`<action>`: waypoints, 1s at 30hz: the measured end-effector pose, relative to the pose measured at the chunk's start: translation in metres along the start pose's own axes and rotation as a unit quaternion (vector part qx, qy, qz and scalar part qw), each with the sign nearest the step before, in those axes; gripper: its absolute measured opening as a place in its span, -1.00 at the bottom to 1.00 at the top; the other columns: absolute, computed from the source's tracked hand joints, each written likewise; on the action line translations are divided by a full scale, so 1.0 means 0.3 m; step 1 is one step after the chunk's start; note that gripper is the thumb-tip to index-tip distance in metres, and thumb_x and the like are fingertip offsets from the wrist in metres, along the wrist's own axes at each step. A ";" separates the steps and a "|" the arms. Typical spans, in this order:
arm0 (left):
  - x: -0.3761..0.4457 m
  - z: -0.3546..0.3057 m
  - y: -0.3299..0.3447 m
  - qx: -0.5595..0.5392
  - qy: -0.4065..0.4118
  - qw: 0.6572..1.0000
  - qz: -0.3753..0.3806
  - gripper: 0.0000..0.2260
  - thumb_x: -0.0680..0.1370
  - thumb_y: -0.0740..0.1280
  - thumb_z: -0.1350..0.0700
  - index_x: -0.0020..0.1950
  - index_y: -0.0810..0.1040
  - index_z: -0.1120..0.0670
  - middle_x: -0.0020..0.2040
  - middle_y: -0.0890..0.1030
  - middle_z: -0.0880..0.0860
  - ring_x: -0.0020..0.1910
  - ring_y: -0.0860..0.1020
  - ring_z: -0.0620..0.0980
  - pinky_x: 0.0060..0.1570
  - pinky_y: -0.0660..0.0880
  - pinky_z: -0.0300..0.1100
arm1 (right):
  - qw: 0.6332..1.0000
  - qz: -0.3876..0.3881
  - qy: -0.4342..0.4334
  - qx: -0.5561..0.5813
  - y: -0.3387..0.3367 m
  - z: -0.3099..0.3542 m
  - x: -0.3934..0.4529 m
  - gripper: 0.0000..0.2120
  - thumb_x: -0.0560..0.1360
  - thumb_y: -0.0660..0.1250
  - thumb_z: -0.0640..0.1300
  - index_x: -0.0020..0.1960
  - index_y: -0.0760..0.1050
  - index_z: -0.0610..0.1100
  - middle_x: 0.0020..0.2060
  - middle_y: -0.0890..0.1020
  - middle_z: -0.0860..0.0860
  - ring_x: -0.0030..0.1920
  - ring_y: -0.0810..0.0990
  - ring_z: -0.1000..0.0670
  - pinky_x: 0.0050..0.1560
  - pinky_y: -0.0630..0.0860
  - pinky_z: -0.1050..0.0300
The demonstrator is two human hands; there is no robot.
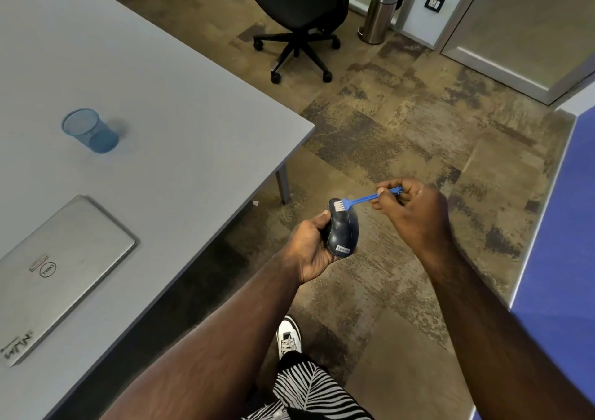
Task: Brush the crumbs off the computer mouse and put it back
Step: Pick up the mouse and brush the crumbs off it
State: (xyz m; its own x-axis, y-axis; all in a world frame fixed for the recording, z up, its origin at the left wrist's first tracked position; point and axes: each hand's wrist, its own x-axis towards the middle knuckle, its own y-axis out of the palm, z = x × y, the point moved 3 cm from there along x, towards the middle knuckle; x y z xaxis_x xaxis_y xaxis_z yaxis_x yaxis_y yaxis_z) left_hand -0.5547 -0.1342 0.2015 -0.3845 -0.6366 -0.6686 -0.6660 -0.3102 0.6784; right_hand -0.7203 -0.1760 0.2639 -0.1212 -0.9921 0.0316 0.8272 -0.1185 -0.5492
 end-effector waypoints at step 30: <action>-0.014 -0.013 0.010 0.034 0.013 0.999 -0.014 -0.62 0.67 0.01 0.04 0.34 0.43 0.22 0.13 0.53 0.22 -0.08 0.54 0.10 0.07 0.47 0.06 | 0.986 0.168 0.009 0.022 -0.001 -0.001 -0.036 -0.79 0.47 0.42 -0.25 -0.17 0.62 0.06 -0.36 0.73 0.10 -0.30 0.74 0.13 -0.26 0.66 0.22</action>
State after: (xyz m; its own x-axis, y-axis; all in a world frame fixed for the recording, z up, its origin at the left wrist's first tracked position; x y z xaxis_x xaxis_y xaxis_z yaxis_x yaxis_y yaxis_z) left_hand -0.5526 -0.1351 0.2075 -0.3487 -0.6465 -0.6786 -0.7192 -0.2797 0.6360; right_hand -0.7193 -0.1652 0.2636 0.1541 -0.9751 -0.1597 0.8454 0.2138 -0.4896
